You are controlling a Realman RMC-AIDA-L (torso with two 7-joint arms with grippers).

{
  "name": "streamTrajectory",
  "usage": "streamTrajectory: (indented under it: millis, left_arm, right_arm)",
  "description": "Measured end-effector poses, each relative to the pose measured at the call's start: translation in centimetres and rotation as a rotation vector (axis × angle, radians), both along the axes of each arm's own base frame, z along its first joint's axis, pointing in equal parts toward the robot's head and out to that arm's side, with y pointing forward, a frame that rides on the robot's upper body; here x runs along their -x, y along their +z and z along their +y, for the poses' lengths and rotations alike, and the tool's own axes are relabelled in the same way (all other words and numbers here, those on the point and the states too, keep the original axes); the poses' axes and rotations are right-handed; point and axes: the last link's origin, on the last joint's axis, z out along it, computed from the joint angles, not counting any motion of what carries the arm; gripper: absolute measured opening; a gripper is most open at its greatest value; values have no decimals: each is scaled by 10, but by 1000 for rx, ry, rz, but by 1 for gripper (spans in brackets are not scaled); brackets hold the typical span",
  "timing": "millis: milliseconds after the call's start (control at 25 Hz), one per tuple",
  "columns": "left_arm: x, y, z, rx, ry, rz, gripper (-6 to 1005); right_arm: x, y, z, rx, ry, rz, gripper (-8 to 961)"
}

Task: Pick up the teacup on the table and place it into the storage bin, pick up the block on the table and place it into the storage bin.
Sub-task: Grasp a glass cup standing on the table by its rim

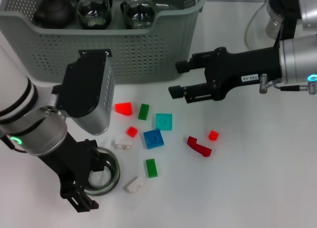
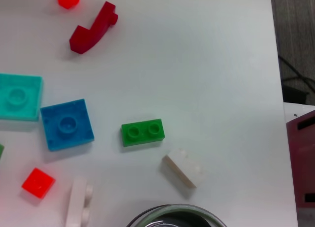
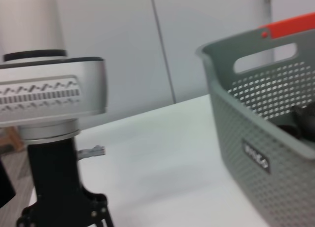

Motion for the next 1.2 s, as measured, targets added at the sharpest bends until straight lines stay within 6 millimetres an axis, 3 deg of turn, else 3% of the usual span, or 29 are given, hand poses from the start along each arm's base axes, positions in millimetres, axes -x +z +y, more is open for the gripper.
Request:
streamTrajectory:
  millis: [1200]
  left_arm:
    - [-4,-14,1,7,-34,40,809]
  right_arm:
    - [0,-30,-16,121,23,-112,733]
